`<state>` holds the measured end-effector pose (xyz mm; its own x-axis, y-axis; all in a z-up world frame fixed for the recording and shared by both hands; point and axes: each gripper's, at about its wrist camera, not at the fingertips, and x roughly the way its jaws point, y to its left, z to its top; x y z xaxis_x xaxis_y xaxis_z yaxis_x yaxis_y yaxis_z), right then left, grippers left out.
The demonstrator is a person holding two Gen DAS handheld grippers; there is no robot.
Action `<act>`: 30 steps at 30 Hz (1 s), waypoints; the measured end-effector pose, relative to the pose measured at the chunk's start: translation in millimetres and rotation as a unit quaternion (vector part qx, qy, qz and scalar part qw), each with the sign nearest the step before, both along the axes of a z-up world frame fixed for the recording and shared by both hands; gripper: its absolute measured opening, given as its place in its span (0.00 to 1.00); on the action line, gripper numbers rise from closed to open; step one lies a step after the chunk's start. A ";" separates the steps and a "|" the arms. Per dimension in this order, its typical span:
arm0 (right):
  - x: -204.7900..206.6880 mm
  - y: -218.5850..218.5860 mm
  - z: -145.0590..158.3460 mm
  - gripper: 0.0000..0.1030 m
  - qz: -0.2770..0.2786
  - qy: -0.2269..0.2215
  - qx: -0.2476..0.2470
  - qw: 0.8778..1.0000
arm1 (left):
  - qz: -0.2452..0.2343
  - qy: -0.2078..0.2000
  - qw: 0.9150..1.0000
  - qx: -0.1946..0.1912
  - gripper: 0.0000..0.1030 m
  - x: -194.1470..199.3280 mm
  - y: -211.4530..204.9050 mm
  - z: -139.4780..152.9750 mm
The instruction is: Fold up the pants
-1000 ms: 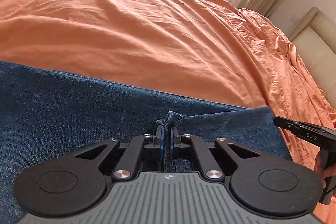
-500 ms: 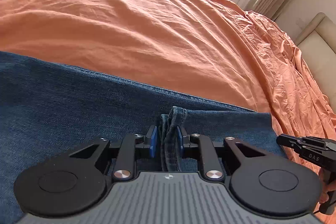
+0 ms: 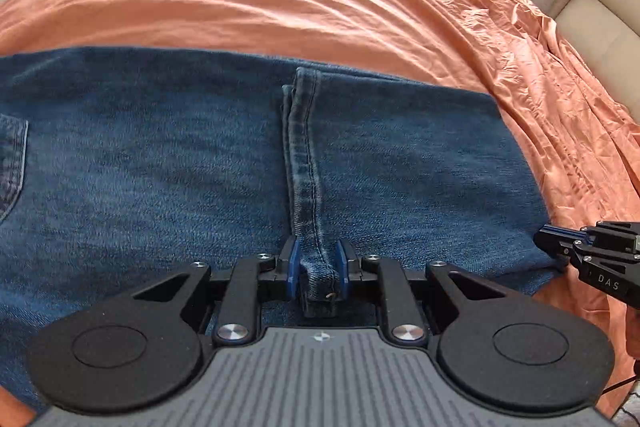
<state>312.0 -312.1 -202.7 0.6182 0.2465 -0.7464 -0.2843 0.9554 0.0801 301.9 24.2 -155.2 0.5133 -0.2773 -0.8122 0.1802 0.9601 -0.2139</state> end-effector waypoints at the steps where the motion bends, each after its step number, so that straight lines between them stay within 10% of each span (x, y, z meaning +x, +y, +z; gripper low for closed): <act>1: 0.8 0.3 -3.9 0.03 -0.002 0.002 0.002 1.000 | 0.003 0.005 1.000 -0.002 0.22 1.8 1.4 -4.4; 15: 6.1 14.9 16.9 0.04 0.036 -0.008 -0.059 0.998 | 0.039 -0.006 0.998 -0.040 0.33 -21.1 26.7 21.1; 19: -0.9 24.9 43.5 0.29 0.068 -0.022 -0.049 0.996 | 0.087 -0.028 0.994 -0.059 0.37 -38.4 73.8 49.4; 30: 13.4 117.1 74.3 0.31 0.167 -0.019 -0.022 0.985 | 0.293 -0.077 0.944 -0.131 0.50 -83.5 243.6 81.6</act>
